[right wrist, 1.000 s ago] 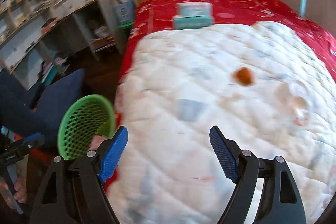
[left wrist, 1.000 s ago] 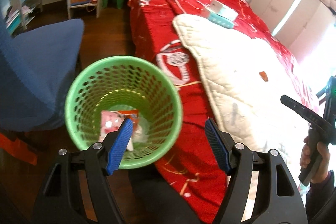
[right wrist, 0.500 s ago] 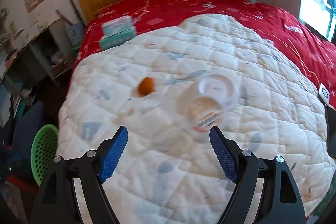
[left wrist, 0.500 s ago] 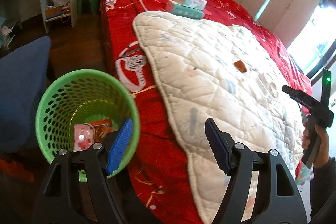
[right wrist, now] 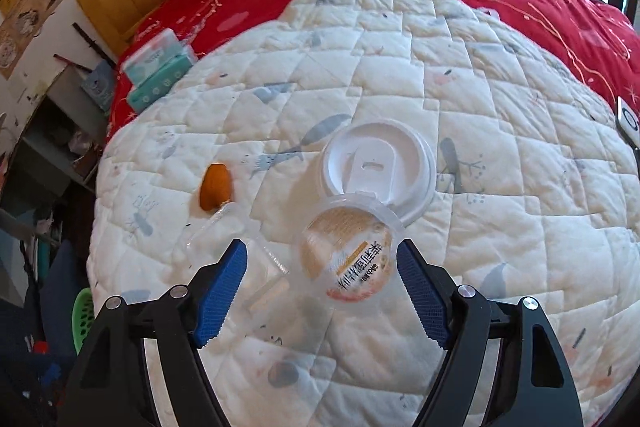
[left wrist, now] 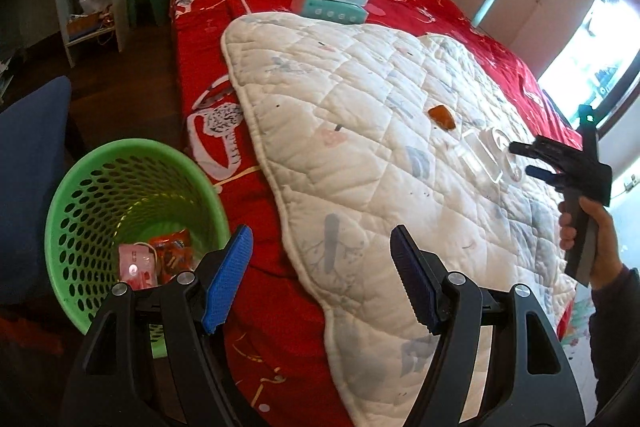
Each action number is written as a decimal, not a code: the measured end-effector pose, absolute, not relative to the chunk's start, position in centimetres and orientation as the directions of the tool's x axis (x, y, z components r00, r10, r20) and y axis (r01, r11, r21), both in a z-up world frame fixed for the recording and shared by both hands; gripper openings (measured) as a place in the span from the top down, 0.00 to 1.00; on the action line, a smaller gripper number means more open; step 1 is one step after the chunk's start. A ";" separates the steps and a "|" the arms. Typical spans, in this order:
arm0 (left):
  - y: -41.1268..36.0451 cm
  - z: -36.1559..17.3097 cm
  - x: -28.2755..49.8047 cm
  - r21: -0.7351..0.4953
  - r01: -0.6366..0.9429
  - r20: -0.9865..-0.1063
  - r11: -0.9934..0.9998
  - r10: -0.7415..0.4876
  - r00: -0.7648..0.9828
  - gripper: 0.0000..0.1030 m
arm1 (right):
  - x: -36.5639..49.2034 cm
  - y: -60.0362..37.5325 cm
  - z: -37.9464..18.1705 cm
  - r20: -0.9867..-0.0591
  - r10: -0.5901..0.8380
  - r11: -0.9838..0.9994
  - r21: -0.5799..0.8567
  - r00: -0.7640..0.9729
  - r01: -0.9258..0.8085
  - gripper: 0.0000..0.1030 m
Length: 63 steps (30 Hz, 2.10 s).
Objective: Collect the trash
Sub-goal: 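Return the right tool to the bed and grasp the labeled clear cup, then grasp the clear plastic box with the left tool while the right tool holds the cup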
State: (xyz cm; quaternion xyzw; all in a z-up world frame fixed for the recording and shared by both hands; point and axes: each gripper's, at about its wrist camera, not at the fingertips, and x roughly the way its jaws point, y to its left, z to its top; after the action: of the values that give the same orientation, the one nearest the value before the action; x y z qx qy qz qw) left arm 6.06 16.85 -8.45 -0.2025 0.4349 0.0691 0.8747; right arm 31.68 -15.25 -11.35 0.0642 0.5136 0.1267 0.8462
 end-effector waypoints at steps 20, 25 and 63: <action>11.4 -7.7 12.9 -0.318 -0.179 -0.783 0.931 -0.152 0.603 0.31 | 31.9 -15.7 -13.1 -0.870 0.259 0.962 0.196 0.419 -0.188 0.32; 9.8 -7.6 14.9 -0.308 -0.158 -0.787 0.938 -0.158 0.596 0.31 | 31.3 -15.3 -12.9 -0.862 0.244 0.961 0.156 0.444 -0.227 0.34; 0.7 -13.9 27.5 -0.335 -0.175 -0.850 0.926 -0.217 0.480 0.94 | 24.1 -23.0 -10.3 -0.798 0.333 0.935 0.207 0.503 -0.289 0.34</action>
State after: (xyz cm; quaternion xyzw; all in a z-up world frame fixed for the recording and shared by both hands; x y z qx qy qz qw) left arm 27.49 0.73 -13.86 -0.1921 0.5100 -0.0123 0.8384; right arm 24.13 -22.97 -10.27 0.0235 0.4650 0.1793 0.8667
